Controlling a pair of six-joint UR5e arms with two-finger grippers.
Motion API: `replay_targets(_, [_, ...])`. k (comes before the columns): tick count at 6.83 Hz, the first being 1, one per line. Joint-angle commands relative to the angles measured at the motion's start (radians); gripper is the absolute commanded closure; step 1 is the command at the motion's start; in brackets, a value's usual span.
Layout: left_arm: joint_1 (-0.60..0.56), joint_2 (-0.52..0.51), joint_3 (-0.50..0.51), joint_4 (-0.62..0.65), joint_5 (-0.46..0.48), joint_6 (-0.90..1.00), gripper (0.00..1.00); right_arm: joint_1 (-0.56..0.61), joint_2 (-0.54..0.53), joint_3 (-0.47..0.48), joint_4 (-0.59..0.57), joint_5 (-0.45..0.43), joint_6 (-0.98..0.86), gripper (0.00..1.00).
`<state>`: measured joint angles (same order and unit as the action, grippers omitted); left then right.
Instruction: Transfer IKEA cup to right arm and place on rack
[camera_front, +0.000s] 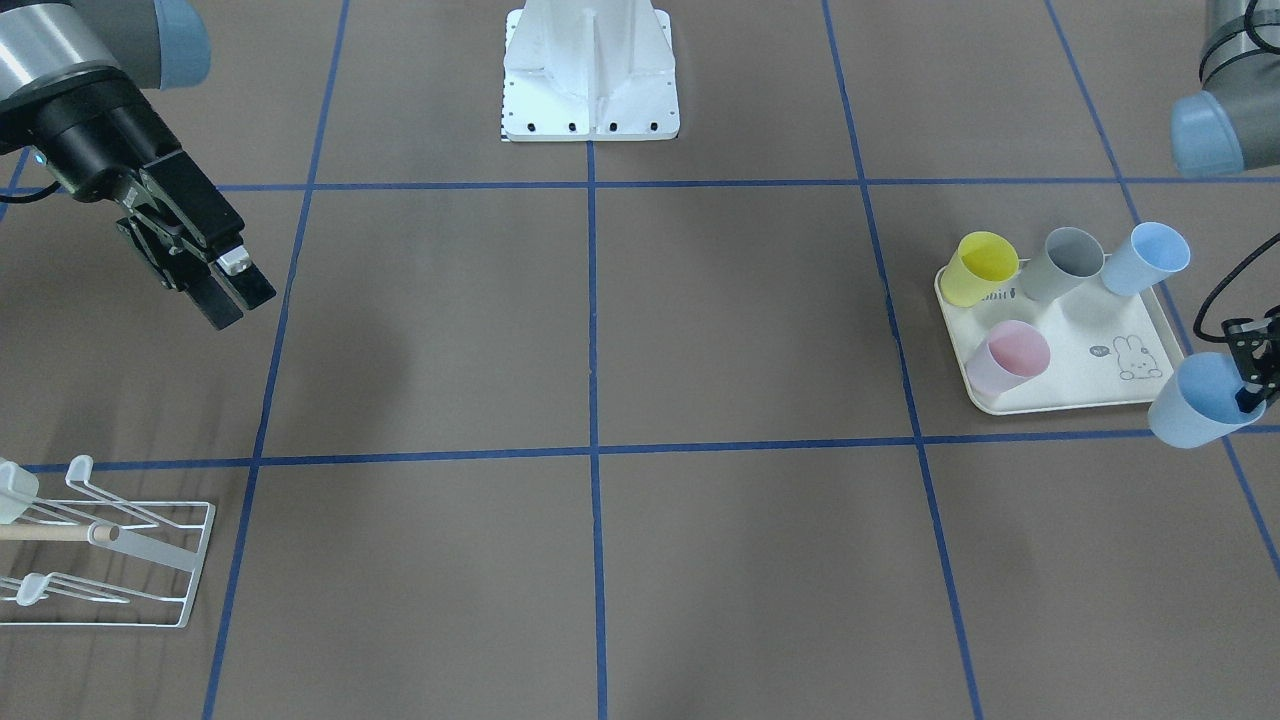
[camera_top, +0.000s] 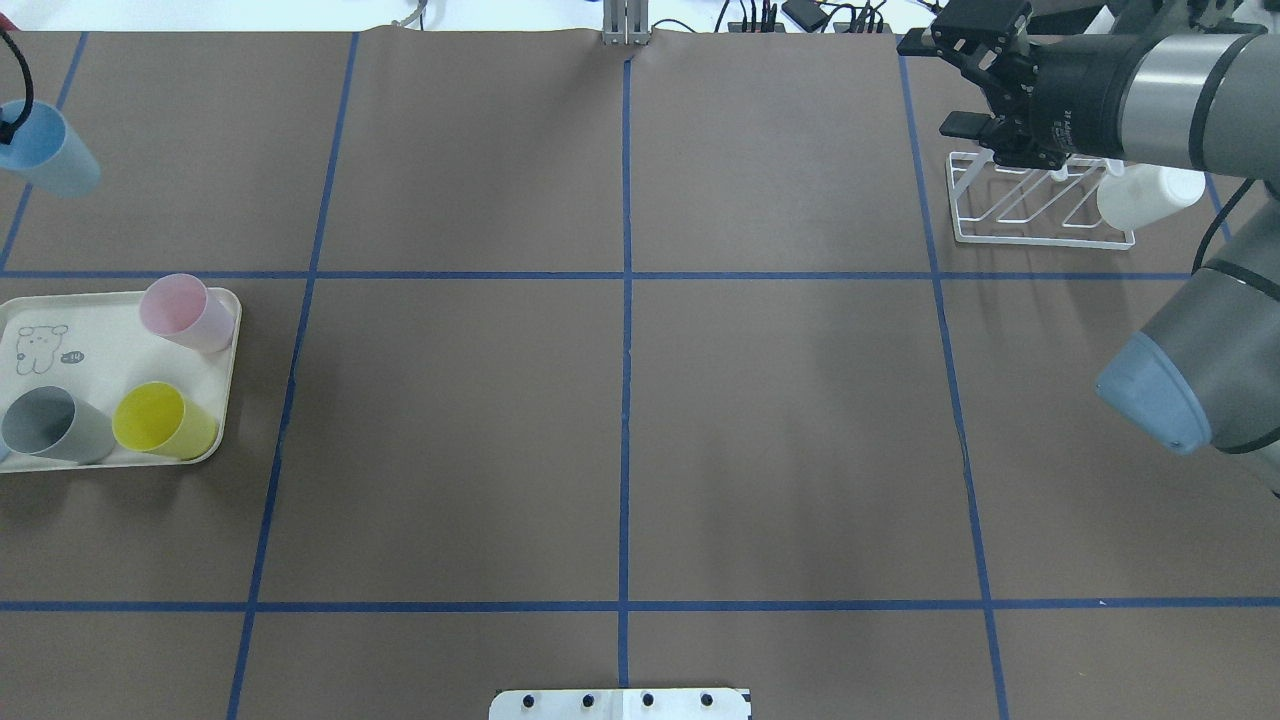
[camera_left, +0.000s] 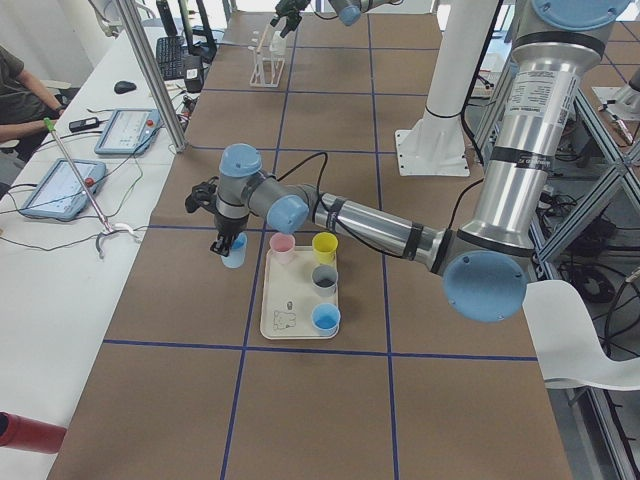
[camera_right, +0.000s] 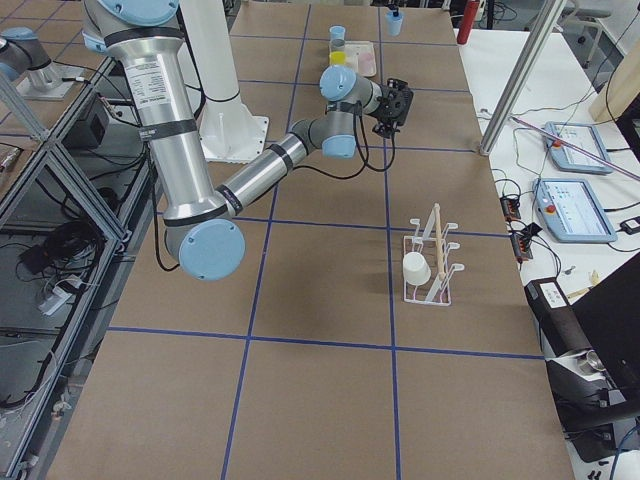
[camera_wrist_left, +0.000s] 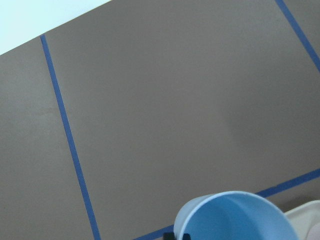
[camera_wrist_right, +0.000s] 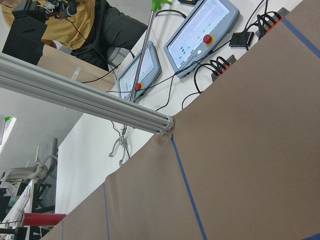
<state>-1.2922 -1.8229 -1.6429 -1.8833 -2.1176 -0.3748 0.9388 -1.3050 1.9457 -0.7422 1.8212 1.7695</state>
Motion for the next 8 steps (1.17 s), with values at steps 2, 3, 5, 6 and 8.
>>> replay_targets(2, [0.02, -0.091, 0.003, -0.229, -0.005, -0.6, 1.0, 0.0, 0.0, 0.006, 0.001, 0.001, 0.004, 0.0])
replay_targets(3, [0.083, -0.09, 0.012, -0.401, -0.004, -0.839, 1.0, 0.0, 0.0, 0.012, 0.001, 0.0, 0.005, 0.0])
replay_targets(5, [0.218, -0.09, 0.023, -0.729, 0.013, -1.338, 1.0, 0.0, 0.0, 0.004, 0.044, -0.003, 0.053, 0.0])
replay_targets(6, [0.266, -0.093, 0.022, -0.849, 0.087, -1.53, 1.0, 0.0, 0.001, 0.007, 0.049, -0.003, 0.056, 0.0])
replay_targets(8, [0.434, -0.155, 0.025, -1.0, 0.337, -1.848, 1.0, 0.0, 0.001, 0.019, 0.05, -0.003, 0.07, 0.0])
